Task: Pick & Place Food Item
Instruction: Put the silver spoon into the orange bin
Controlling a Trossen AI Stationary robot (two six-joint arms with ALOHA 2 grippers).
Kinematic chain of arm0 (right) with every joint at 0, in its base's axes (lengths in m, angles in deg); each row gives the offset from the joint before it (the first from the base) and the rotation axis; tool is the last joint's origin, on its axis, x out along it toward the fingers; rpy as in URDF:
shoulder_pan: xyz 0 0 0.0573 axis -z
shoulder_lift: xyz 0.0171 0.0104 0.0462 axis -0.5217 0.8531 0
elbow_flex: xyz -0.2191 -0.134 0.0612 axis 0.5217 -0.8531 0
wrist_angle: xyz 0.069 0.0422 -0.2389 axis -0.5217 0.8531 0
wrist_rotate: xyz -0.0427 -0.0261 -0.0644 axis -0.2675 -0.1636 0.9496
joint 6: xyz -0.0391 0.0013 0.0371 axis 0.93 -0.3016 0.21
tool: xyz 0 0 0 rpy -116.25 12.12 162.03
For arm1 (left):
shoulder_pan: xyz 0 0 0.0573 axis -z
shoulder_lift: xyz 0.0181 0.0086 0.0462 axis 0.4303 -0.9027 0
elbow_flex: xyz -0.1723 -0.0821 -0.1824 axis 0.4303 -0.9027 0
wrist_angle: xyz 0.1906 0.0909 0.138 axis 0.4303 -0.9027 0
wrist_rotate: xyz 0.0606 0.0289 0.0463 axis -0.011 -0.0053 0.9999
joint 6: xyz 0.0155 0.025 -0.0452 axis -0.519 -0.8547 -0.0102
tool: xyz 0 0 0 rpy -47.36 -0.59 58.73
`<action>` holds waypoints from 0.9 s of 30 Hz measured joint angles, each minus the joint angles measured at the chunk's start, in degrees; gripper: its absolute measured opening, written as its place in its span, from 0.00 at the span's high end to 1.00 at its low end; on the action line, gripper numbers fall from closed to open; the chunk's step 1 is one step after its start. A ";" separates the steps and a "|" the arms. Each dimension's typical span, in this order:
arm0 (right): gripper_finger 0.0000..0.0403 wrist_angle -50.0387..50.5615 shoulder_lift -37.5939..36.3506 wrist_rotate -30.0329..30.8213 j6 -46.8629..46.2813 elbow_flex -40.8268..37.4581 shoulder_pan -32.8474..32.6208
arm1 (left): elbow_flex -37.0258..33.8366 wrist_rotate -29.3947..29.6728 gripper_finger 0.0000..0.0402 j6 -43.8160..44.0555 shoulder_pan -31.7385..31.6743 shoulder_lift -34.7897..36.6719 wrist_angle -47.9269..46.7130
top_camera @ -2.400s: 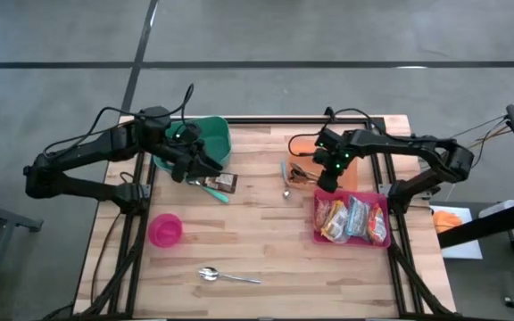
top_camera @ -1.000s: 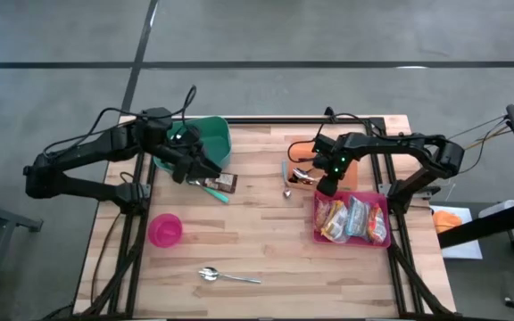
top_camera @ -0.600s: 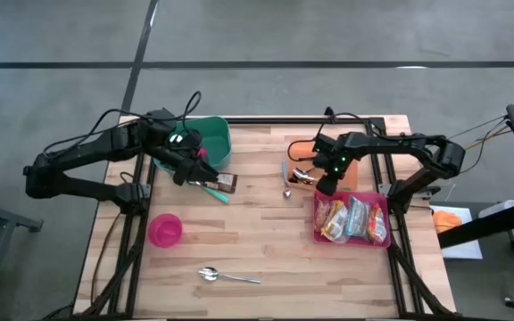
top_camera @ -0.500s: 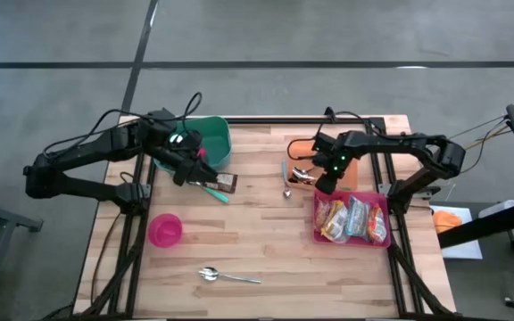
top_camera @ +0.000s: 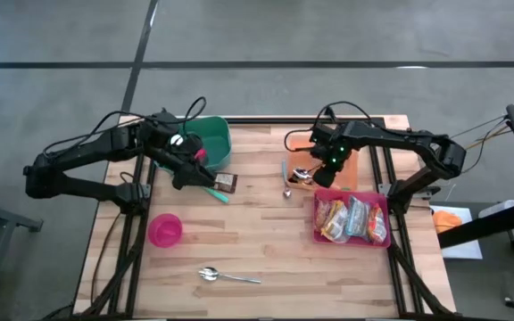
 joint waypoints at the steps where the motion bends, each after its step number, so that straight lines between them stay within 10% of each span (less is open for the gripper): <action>1: 0.75 -0.03 -0.23 0.10 -0.31 0.45 -0.03 | 0.00 0.00 0.47 -0.46 0.09 0.00 -0.21; 16: 0.75 -2.67 -11.94 6.14 -7.26 1.87 -6.63 | -0.04 2.61 0.47 -6.18 3.28 0.00 -3.27; 27: 0.75 -25.28 -22.86 11.09 -18.49 -4.14 -18.54 | -0.04 4.72 0.47 -8.25 4.71 -0.13 -3.39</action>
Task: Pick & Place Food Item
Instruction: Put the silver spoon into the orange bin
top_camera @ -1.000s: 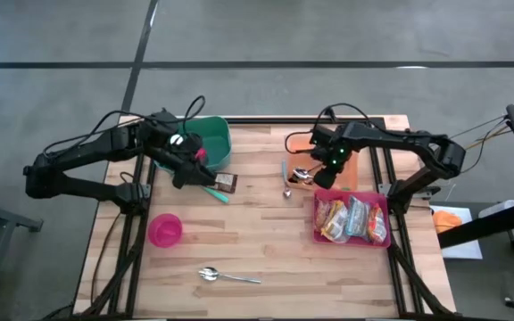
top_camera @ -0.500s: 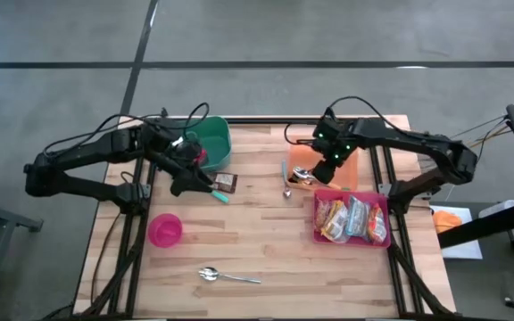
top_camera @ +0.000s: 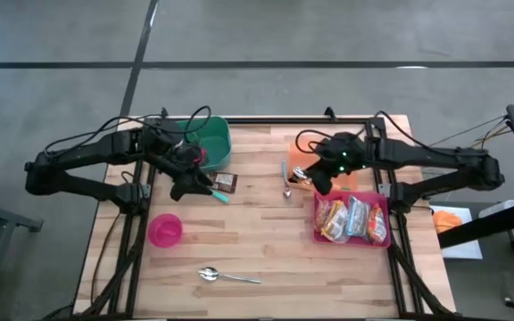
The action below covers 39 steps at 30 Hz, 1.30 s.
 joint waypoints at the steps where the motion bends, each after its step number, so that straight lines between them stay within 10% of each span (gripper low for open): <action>1: 0.75 -1.01 -0.38 0.10 -0.36 -0.19 -0.70 | 0.00 0.02 0.47 0.00 0.00 0.00 -0.01; 13: 0.72 -3.53 2.17 2.54 -7.68 -0.26 -4.36 | 0.00 0.43 0.47 0.64 1.94 -0.04 -0.23; 23: 0.34 -3.86 7.77 1.45 -8.42 -0.26 -7.31 | 0.00 4.85 0.47 0.61 7.45 -0.04 -0.65; 29: 0.15 -7.44 10.50 -10.46 -11.17 -0.28 -7.58 | 0.00 10.72 0.47 0.01 12.90 -1.48 -2.42; 39: 0.06 -19.02 10.65 -13.24 -10.16 -0.30 -10.85 | -0.02 12.41 0.47 -3.30 21.61 -10.61 -3.41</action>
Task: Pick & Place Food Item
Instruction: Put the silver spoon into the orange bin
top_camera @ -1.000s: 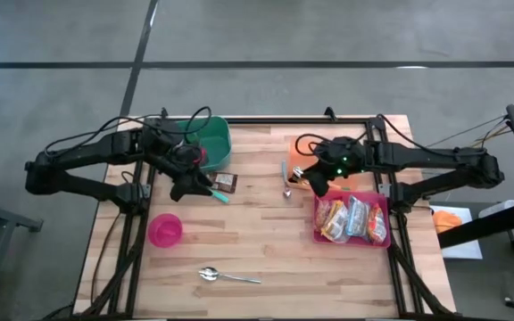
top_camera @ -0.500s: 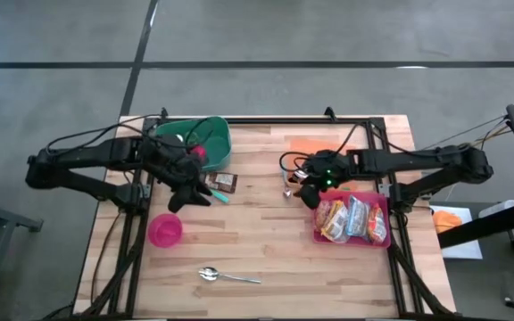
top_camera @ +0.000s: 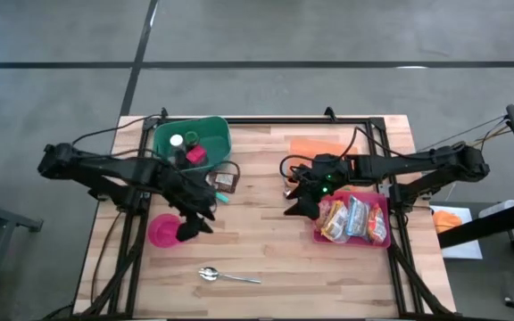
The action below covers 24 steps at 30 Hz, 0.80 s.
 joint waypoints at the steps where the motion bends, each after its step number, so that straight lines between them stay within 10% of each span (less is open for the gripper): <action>1: 0.06 -0.11 0.00 0.02 -0.23 0.00 -0.23 | 0.00 -0.02 0.47 -0.27 0.42 -0.83 -0.09; 24: 0.06 0.19 2.21 12.24 -1.38 0.20 -7.45 | 0.00 14.53 0.47 -9.19 16.26 -17.86 3.83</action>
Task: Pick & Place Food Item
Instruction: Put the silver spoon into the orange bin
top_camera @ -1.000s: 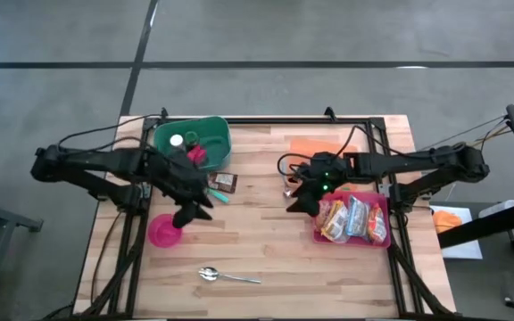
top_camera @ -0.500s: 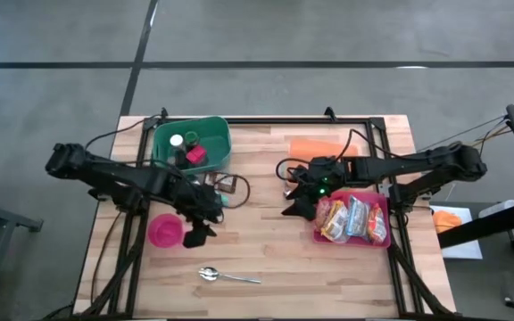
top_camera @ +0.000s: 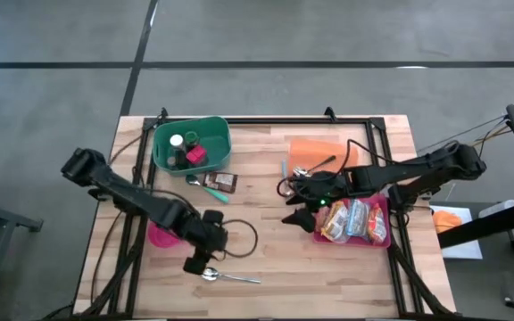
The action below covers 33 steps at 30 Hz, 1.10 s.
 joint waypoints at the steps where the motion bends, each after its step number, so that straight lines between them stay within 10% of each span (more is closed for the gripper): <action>1: 0.06 0.08 0.00 0.51 -0.04 0.10 -0.70 | 0.00 0.02 0.47 0.90 0.62 -1.20 1.02; 25: 0.06 3.35 0.02 11.31 -3.51 3.87 -14.02 | 0.61 3.51 0.67 11.24 11.30 -15.02 13.00; 33: 0.06 2.79 0.02 16.93 -7.91 3.87 -15.54 | 0.55 7.03 0.60 11.28 11.46 -15.35 13.63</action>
